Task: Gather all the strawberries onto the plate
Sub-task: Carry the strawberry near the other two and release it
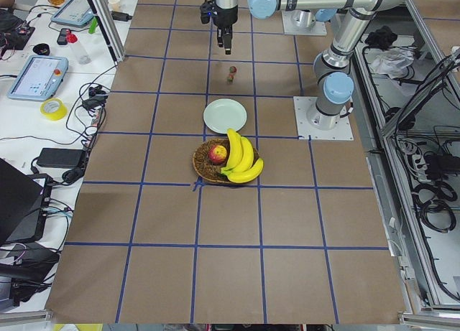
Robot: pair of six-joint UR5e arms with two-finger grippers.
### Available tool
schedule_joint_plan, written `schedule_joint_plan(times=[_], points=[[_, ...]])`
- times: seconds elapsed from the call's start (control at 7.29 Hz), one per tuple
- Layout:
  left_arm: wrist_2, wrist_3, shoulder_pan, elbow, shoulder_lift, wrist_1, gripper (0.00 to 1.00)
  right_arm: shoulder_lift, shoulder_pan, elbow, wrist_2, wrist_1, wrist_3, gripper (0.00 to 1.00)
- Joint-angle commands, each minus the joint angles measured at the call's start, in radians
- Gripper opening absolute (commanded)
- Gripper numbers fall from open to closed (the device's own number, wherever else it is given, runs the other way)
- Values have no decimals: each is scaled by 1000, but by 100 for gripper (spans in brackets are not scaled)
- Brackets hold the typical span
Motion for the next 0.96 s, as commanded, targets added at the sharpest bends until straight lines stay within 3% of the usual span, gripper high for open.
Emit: schedule_joint_plan(times=[0.0,0.41,0.55,0.69,0.82], points=[[-1,-6,-1,-9,1,20,100,72,71,-19,6,-74,136,0],[-1,-9,-1,-13,2,20,100,104,97,-39,6,-105,181,0],[5,-2,-1,-15,1,16,100,101,96,-42,8,-105,186,6],[13,2,-1,-15,-5,14,100,98,96,-42,8,-105,187,49],[104,2,2,-12,-7,20,100,95,96,-41,8,-103,196,99]])
